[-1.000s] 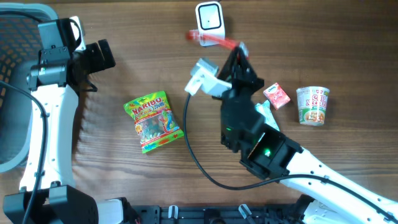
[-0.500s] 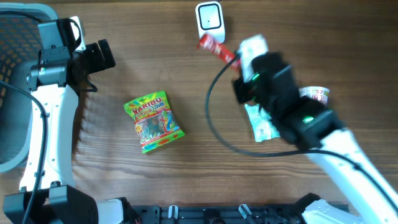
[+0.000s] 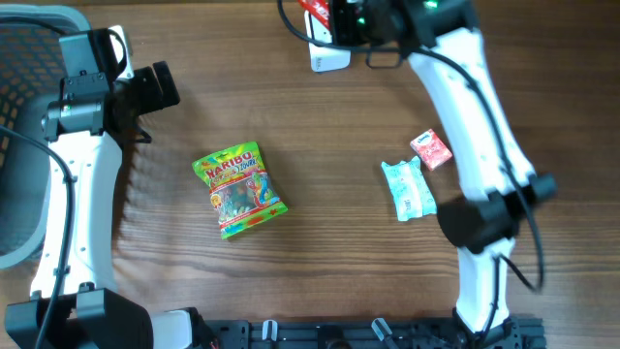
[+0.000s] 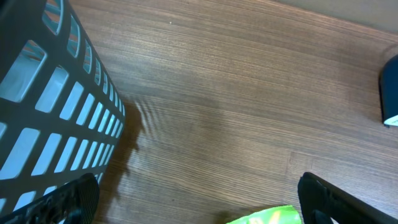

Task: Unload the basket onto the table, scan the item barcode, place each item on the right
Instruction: 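Carry the Nescafe stick back right away from the scanner, then lower the Nescafe stick beside the wipes pack and release it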

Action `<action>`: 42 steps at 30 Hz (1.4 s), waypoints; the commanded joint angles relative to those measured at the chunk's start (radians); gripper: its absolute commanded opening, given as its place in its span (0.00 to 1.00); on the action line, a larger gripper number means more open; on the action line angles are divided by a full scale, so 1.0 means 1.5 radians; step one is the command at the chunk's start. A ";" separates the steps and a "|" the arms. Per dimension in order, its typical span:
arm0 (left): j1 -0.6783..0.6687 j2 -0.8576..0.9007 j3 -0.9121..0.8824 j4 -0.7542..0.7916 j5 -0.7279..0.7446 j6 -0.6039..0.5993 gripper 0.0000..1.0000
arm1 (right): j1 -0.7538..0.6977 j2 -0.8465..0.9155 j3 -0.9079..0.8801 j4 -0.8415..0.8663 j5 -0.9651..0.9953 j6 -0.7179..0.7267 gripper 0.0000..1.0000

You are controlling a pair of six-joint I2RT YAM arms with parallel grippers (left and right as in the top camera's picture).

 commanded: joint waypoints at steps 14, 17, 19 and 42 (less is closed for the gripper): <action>0.005 -0.006 0.005 0.002 0.006 0.010 1.00 | -0.101 0.211 0.018 0.057 -0.174 0.138 0.04; 0.005 -0.006 0.005 0.002 0.006 0.010 1.00 | -0.102 0.154 0.018 0.026 -0.100 0.137 0.04; 0.005 -0.006 0.005 0.002 0.006 0.010 1.00 | -0.102 0.091 0.018 -0.005 -0.080 0.112 0.04; 0.005 -0.006 0.005 0.002 0.005 0.010 1.00 | -0.100 -0.536 -0.570 -0.184 0.160 0.220 0.04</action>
